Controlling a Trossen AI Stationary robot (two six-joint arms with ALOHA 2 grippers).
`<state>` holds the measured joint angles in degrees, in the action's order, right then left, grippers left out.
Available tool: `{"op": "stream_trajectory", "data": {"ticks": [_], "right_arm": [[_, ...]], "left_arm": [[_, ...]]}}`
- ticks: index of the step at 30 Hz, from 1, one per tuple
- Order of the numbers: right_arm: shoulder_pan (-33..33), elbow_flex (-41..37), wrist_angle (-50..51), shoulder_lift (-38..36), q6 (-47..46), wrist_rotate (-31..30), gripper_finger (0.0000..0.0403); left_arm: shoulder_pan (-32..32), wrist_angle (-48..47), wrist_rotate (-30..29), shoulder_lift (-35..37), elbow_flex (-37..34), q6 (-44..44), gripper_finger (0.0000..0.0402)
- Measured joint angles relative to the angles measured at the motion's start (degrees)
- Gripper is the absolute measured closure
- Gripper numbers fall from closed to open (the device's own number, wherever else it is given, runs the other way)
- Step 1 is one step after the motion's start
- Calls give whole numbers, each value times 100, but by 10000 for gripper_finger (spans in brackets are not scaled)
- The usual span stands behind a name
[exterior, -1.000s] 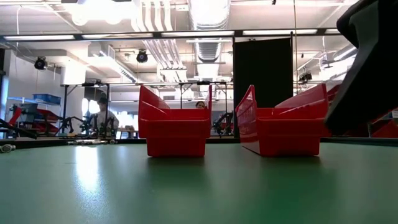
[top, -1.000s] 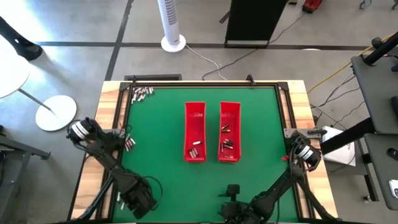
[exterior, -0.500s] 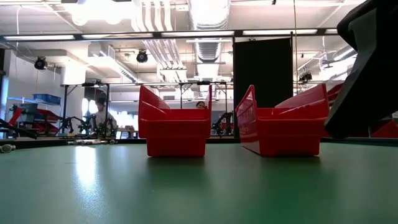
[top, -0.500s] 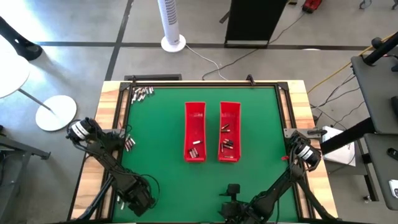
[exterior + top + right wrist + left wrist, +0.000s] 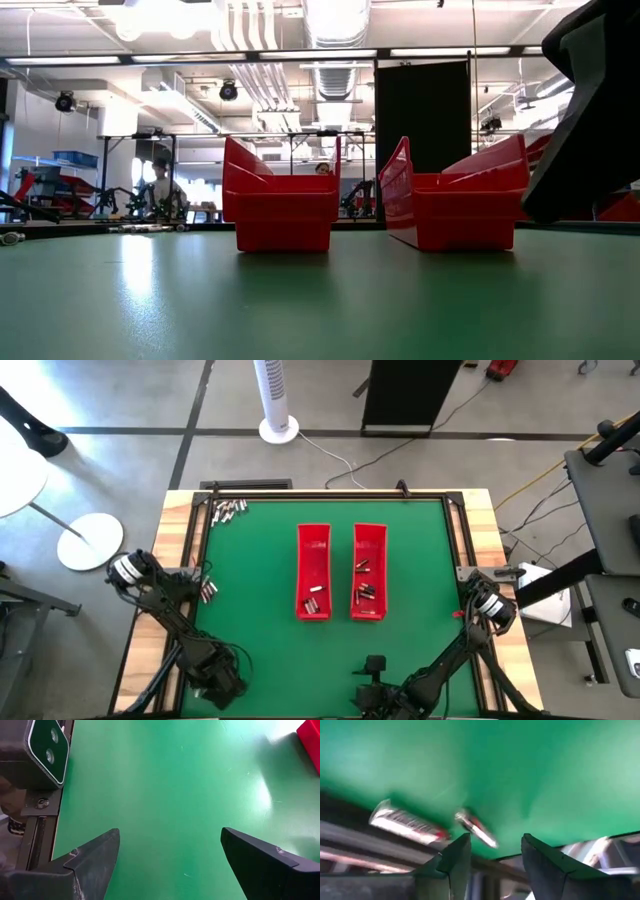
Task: Sort batteries
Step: Put the silver battery into the left red bin
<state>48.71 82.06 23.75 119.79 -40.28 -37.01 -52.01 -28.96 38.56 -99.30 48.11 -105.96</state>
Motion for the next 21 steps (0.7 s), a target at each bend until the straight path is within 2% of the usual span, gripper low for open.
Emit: {"op": "stream_trajectory", "data": {"ticks": [11,14,19,21], "right_arm": [[0,-21,-2,0,-14,147,60],[-2,-33,-2,0,-14,149,60],[-2,-39,-2,1,-14,149,60],[-2,-46,0,0,-14,149,60]], "left_arm": [[-142,132,49,-362,40,316,255],[-146,109,89,-475,122,662,289],[-164,-86,-54,-512,207,967,376],[-183,-163,-231,-503,214,994,389]]}}
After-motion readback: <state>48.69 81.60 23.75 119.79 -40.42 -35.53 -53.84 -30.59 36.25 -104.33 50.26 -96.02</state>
